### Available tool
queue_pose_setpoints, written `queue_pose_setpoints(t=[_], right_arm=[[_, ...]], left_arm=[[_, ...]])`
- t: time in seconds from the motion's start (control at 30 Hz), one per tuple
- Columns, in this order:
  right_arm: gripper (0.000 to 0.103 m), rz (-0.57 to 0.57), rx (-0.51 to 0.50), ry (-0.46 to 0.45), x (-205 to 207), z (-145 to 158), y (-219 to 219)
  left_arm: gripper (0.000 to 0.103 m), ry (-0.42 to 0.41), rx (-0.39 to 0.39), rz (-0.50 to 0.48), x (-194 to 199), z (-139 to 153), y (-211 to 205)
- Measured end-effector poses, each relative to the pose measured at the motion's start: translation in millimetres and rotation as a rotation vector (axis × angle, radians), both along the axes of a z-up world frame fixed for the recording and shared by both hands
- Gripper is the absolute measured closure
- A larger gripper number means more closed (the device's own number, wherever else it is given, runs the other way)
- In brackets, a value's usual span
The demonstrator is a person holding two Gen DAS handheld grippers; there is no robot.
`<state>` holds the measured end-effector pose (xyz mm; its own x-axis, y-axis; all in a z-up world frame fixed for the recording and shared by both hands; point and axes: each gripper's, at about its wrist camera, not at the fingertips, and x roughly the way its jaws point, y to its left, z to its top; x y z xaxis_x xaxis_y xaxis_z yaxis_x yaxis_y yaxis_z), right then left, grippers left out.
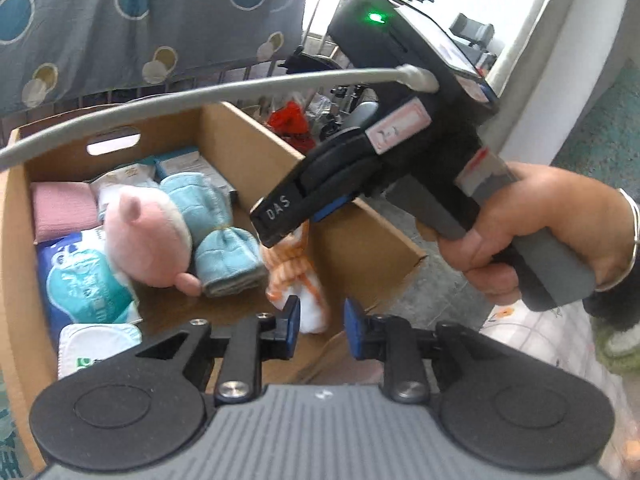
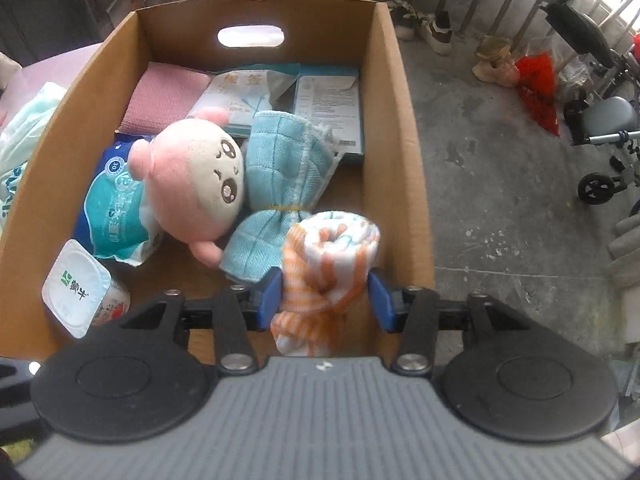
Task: Organize soft objects
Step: 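Carry the sock bundle into the box and open the right tool, then move the open right tool back to the gold tissue pack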
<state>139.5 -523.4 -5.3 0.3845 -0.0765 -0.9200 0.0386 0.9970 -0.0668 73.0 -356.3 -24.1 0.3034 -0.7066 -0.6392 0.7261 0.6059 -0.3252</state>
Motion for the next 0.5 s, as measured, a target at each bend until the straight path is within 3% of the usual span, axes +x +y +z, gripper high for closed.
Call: queue_pose_setpoints(t=[0.27,0.5], right_arm=[[0.041,-0.053,0.05,-0.11,-14.0,34.1,-3.0],[0.037,-0.091,0.243,-0.257,-55.7,74.5,-3.9]], left_arm=[[0.069,-0.027,0.013,0.007,-5.7,13.4,10.0],[0.051,-0.123,0.053,-0.016,-27.9,26.5,22.0]])
